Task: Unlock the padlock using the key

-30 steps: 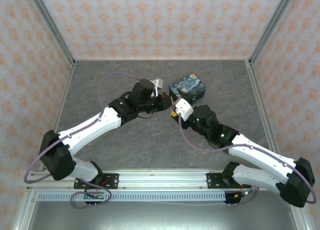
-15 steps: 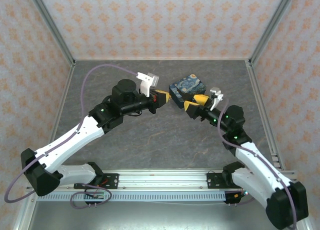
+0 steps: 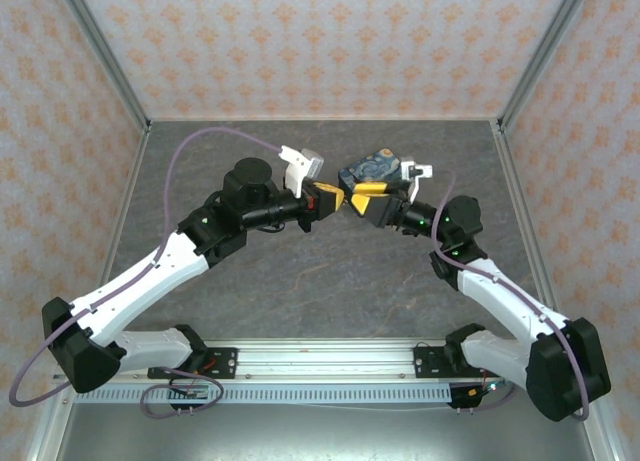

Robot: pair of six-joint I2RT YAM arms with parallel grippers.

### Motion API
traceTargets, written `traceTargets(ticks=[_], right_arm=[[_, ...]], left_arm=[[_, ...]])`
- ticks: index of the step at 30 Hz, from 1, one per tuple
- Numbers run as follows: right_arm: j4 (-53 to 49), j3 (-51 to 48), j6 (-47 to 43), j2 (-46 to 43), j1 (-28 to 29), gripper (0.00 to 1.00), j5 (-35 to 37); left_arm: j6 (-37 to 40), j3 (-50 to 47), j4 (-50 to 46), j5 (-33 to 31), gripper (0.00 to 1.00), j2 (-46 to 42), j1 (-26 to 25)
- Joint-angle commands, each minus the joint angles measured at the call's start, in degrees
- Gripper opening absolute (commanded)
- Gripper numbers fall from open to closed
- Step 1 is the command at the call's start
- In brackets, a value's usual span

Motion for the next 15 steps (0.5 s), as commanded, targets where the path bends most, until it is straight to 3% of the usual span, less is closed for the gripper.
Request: traceTargets(ticks=[1, 15], right_arm=[[-1.31, 1.75, -3.12, -0.53, 1.36, 0.73, -2.32], [-4.21, 3.40, -5.52, 0.75, 2.43, 0.54, -2.70]], left_arm=[[0.96, 1.84, 1.37, 0.95, 0.00, 0.09, 0.08], [0.63, 1.95, 1.29, 0.59, 0.00, 0.35, 0.06]])
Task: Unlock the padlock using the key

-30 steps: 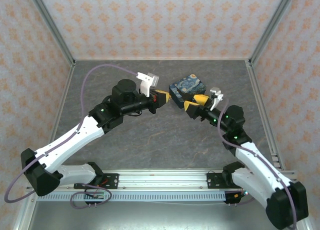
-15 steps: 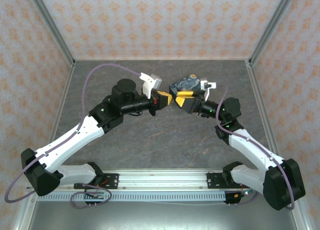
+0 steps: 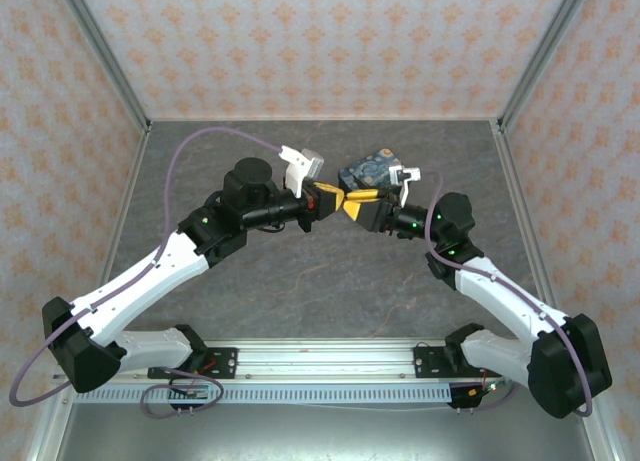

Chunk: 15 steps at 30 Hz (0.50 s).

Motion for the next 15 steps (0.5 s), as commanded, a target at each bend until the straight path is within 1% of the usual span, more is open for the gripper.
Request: traceTargets(ticks=[1, 10, 15], right_arm=[[0.79, 2.39, -1.79, -0.08, 0.29, 0.53, -1.25], [-0.05, 2.89, -2.41, 0.20, 0.32, 0.38, -1.62], [-0.71, 2.60, -2.76, 0.20, 0.24, 0.33, -1.72]], left_arm=[[0.59, 1.93, 1.35, 0.62, 0.00, 0.33, 0.02], [0.94, 2.23, 0.57, 0.40, 0.00, 0.34, 0.09], [0.76, 2.03, 0.61, -0.26, 0.00, 0.39, 0.14]])
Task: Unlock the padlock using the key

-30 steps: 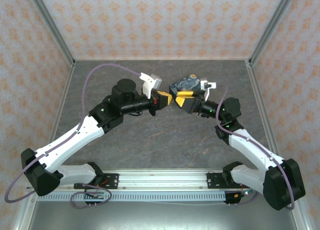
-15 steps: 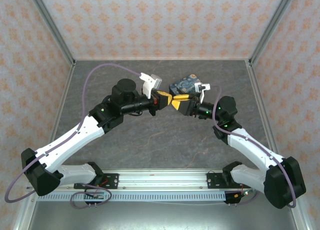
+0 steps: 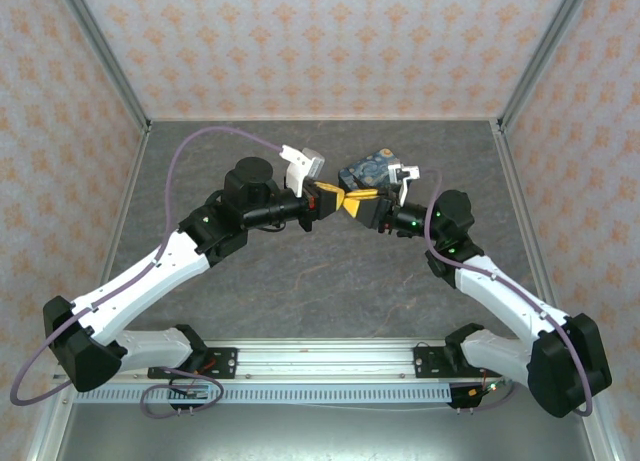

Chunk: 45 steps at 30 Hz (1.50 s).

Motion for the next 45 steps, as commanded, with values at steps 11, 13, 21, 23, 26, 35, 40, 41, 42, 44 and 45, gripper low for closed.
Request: traceTargets(ticks=[11, 13, 21, 23, 26, 35, 40, 41, 42, 44, 45], right_arm=[[-0.57, 1.39, -2.33, -0.88, 0.33, 0.00, -1.20], [-2.60, 0.99, -3.52, -1.95, 0.37, 0.00, 0.06], [-17.18, -1.46, -9.81, -9.05, 0.27, 0.00, 9.69], [-23.44, -1.77, -11.72, -10.81, 0.23, 0.00, 14.25], [-28.92, -3.04, -12.99, -13.56, 0.19, 0.00, 20.08], [-35.84, -7.57, -8.73, -23.44, 0.12, 0.00, 35.70], [-40.45, -8.50, -6.89, -30.66, 0.19, 0.00, 42.03], [-41.95, -8.35, -6.84, -32.01, 0.07, 0.00, 43.43], [-43.50, -8.11, -6.99, -33.41, 0.16, 0.00, 44.37], [-46.44, -7.54, -7.63, -35.24, 0.19, 0.00, 45.73], [-48.03, -7.07, -8.27, -35.92, 0.09, 0.00, 46.03]], left_arm=[[0.83, 1.98, -0.16, -1.10, 0.00, 0.51, 0.06], [0.90, 1.98, -0.81, -2.34, 0.04, 0.51, 0.08], [-0.56, 3.02, -3.01, -7.93, 0.46, -0.02, 1.00], [-2.11, 3.11, -3.50, -10.43, 0.54, -0.05, 1.66], [-6.40, 2.45, -3.47, -12.07, 0.57, 0.48, 3.84], [-19.73, 1.19, -3.60, -16.22, 0.72, 10.96, 7.09], [-27.42, 5.58, -2.57, -12.76, 0.76, 23.64, 7.09], [-28.79, 6.66, -1.85, -11.78, 0.77, 26.28, 7.00], [-30.32, 7.85, -1.04, -10.71, 0.77, 29.06, 6.92], [-32.47, 9.90, 0.95, -9.15, 0.78, 33.54, 6.61], [-33.22, 11.25, 1.15, -9.20, 0.79, 35.75, 6.26]])
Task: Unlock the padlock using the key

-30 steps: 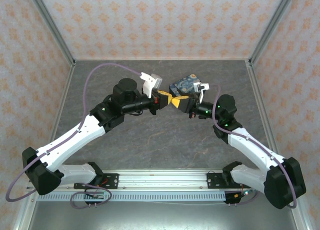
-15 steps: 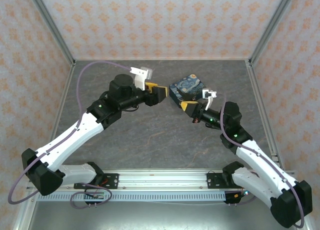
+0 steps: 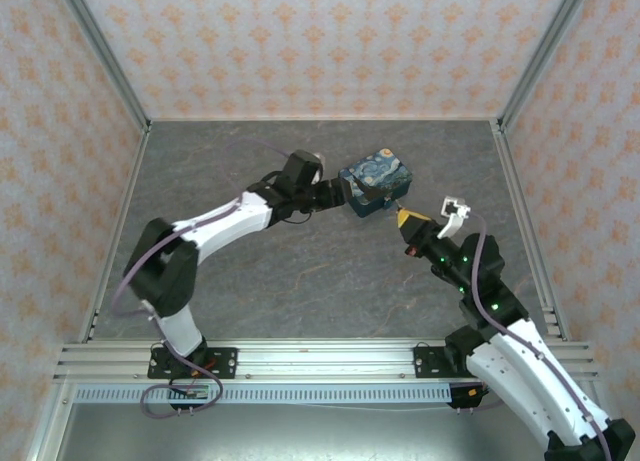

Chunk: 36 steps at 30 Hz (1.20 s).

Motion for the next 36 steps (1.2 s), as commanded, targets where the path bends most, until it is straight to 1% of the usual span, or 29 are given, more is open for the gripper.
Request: traceTargets(ticks=[1, 6, 10, 14, 19, 22, 25, 36], right_arm=[[-7.12, 1.53, -0.57, -2.20, -0.05, 0.00, 4.75], [-11.32, 3.19, -1.56, -2.68, -0.07, 0.00, 4.33], [-11.76, 3.29, -1.52, -2.82, -0.08, 0.00, 4.81], [-11.61, 3.28, -1.41, -2.77, -0.09, 0.00, 5.47], [-11.66, 3.28, -1.13, -2.84, 0.01, 0.00, 6.54], [-11.60, 3.24, -0.86, -2.68, -0.03, 0.00, 7.22], [-11.29, 3.28, -0.60, -2.38, -0.10, 0.00, 7.49], [-9.80, 3.72, -0.27, 0.51, -0.02, 0.00, 6.60]], left_arm=[[-5.98, 5.32, 3.34, 2.25, 0.79, 4.58, -0.72], [-8.21, 11.76, 2.32, 1.25, 0.80, 13.17, -1.52], [-9.04, 15.51, -0.12, 0.35, 0.80, 17.44, -1.79], [-8.62, 17.43, -3.46, -1.29, 0.80, 19.76, -1.80], [-7.23, 17.29, -7.38, -2.84, 0.80, 20.09, -1.79], [-6.31, 15.63, -9.65, -3.59, 0.80, 19.53, -1.53], [-6.40, 11.84, -9.48, -3.93, 0.80, 17.96, -1.14], [-4.73, -3.02, -9.40, -5.96, 0.79, 8.87, 2.21]])
